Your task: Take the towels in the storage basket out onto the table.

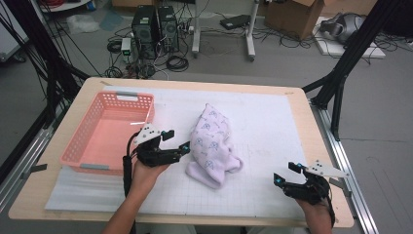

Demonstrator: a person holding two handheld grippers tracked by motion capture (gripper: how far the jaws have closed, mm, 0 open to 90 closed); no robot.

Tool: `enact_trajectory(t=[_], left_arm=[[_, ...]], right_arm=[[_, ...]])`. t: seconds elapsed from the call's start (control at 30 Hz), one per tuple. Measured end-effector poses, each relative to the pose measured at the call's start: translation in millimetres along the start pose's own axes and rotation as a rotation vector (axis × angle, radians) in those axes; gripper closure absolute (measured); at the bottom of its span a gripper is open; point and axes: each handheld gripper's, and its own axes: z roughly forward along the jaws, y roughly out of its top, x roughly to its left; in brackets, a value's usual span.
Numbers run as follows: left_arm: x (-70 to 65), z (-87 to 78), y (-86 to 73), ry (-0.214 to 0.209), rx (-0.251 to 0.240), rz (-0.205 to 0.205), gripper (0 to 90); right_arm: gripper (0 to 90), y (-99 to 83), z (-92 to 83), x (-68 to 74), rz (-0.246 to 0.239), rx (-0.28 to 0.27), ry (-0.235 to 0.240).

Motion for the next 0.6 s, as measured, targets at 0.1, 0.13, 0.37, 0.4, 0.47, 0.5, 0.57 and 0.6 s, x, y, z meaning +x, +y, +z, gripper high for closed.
enact_trajectory(t=[0.1,0.13,0.37,0.4,0.47,0.5,0.57,0.6], left_arm=[[1.0,1.5,-9.7,-0.006,0.019,-0.018,25.5],[1.3,1.8,-12.1,-0.011,0.025,-0.025,26.1],[2.1,2.4,-19.3,-0.014,0.028,-0.024,26.6],[2.5,2.3,-19.4,-0.017,0.027,-0.025,26.6],[2.5,1.9,-19.2,-0.016,0.024,-0.024,26.7],[2.1,1.6,-19.3,-0.016,0.019,-0.027,26.7],[1.9,1.1,-19.4,-0.017,0.019,-0.024,26.7],[2.0,1.1,-19.5,-0.017,0.021,-0.022,26.6]], right_arm=[[22.9,-1.8,-0.8,-1.8,0.004,0.004,-0.008],[23.0,-2.2,-1.2,-2.5,0.009,0.003,-0.009],[24.2,-4.4,0.3,-4.4,0.012,0.009,-0.012],[24.2,-4.8,0.2,-3.9,0.016,0.014,-0.011],[24.2,-5.4,-0.3,-3.9,0.016,0.015,-0.013],[24.2,-5.6,-0.5,-4.0,0.015,0.012,-0.014],[24.2,-5.8,-1.4,-3.3,0.02,0.014,-0.014],[24.1,-6.1,-1.6,-3.1,0.012,0.014,-0.017]])
